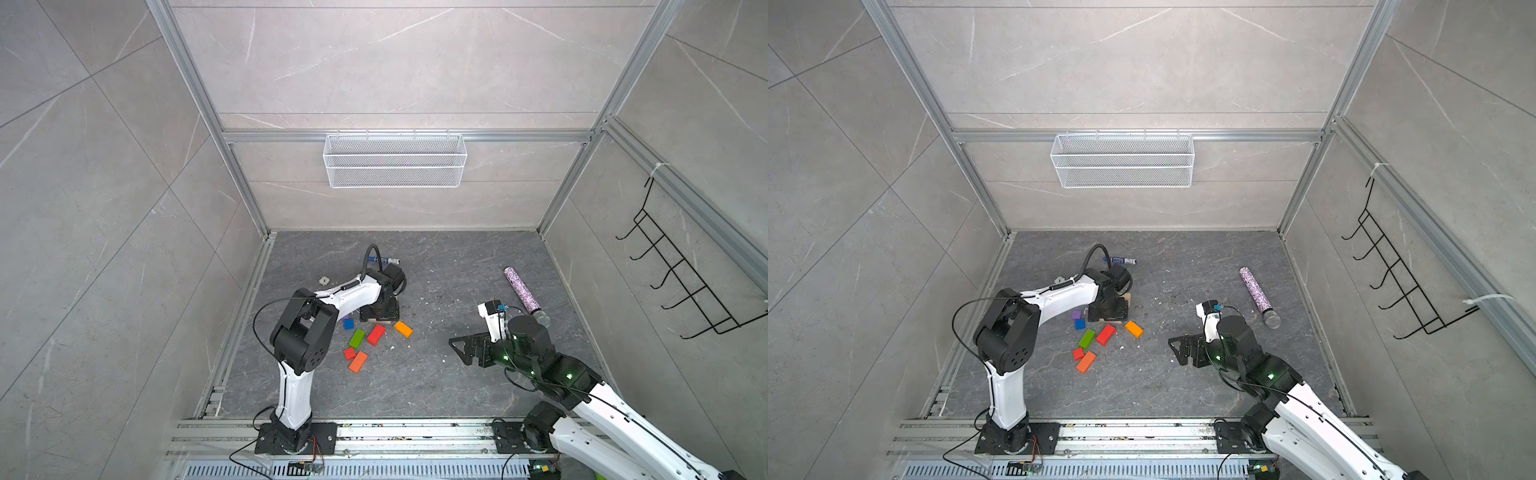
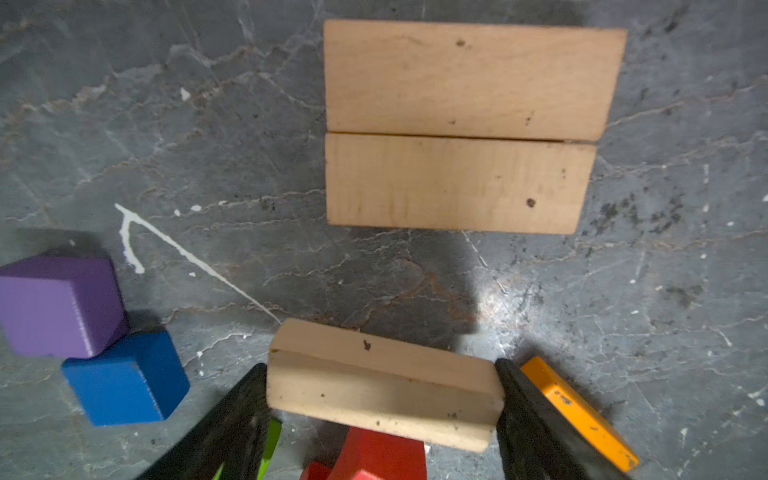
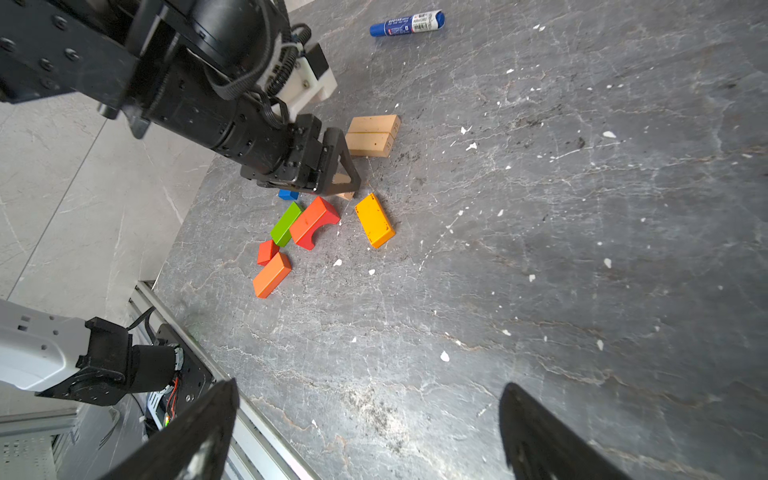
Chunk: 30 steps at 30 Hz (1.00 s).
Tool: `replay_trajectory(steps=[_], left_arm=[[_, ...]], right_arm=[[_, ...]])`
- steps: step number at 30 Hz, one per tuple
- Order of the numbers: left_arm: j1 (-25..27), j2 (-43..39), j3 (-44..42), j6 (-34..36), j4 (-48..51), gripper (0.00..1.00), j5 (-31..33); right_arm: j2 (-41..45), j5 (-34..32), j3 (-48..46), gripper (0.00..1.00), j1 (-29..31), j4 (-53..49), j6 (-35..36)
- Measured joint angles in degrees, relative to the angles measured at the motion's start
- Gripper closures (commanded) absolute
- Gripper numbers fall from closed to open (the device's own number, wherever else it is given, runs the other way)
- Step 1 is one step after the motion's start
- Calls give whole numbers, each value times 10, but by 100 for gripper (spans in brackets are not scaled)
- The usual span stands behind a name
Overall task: Build the wood block tower
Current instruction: 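Position the held block above the two-block stack with the left gripper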
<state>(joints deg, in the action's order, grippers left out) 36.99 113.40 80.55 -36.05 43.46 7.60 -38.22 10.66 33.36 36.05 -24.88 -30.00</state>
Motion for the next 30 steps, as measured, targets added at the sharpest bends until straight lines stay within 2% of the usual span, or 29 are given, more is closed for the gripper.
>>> replay_trajectory(steps=[4, 12, 18, 30], left_arm=[[0, 10, 2, 0, -3, 36, 3], [0, 10, 2, 3, -3, 15, 3], [0, 10, 2, 12, -3, 9, 3], [0, 10, 2, 71, -2, 9, 2]], right_arm=[[2, 0, 0, 1, 0, -2, 0], [0, 0, 0, 1, 0, -2, 0], [-9, 0, 0, 1, 0, -1, 0], [-16, 0, 1, 1, 0, -2, 0]])
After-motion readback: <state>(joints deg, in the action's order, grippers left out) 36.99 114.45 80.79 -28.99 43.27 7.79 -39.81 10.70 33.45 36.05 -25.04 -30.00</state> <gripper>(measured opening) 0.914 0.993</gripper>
